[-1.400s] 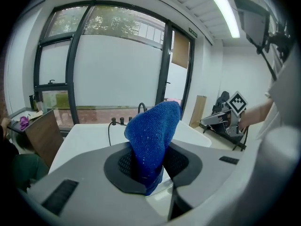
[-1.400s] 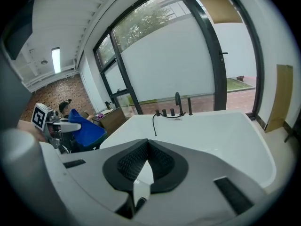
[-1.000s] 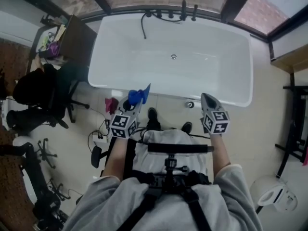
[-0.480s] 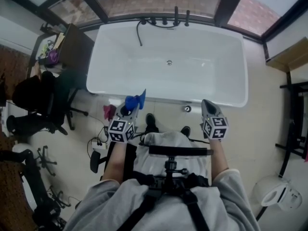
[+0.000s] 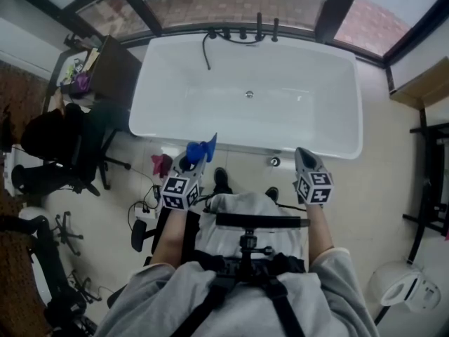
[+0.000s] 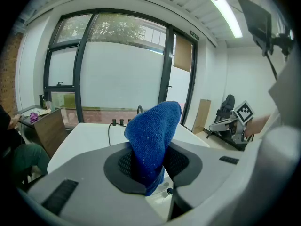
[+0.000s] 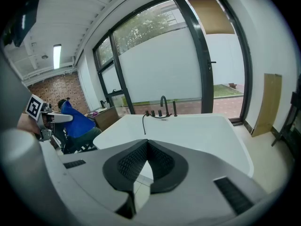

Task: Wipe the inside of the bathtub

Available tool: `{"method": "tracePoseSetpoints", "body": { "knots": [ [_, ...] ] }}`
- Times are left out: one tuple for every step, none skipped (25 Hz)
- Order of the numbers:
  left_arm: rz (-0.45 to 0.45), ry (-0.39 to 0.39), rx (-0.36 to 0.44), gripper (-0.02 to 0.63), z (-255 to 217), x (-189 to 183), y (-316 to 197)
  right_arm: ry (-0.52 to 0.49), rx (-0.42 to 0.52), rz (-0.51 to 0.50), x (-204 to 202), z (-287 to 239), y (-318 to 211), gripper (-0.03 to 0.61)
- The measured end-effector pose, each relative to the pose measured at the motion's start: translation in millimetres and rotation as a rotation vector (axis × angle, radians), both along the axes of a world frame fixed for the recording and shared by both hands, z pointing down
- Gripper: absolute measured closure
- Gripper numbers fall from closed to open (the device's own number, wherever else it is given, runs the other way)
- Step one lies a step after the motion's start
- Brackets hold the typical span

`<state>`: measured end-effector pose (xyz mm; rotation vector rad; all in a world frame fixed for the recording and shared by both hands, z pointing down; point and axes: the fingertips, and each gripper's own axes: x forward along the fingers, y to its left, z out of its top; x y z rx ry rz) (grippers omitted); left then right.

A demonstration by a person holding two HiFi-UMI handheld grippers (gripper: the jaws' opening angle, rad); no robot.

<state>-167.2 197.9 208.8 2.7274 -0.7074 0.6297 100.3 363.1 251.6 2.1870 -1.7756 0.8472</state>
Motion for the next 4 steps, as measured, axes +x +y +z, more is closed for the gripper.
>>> {"method": "tracePoseSetpoints", "body": {
  "knots": [
    [0.0,-0.001,0.0,0.526,-0.2,0.1,1.3,0.0,-0.001,0.0,0.0,-0.4,0.5,0.571],
    [0.0,-0.002,0.0,0.526,-0.4,0.0,1.9,-0.001,-0.002,-0.001,-0.1,-0.9,0.6,0.571],
    [0.0,-0.002,0.0,0.526,-0.7,0.0,2.1,-0.001,-0.003,-0.001,-0.1,-1.3,0.4,0.571],
    [-0.001,-0.001,0.0,0.526,-1.1,0.0,2.1,-0.001,-0.004,-0.001,-0.1,-1.8,0.1,0.571]
  ]
}}
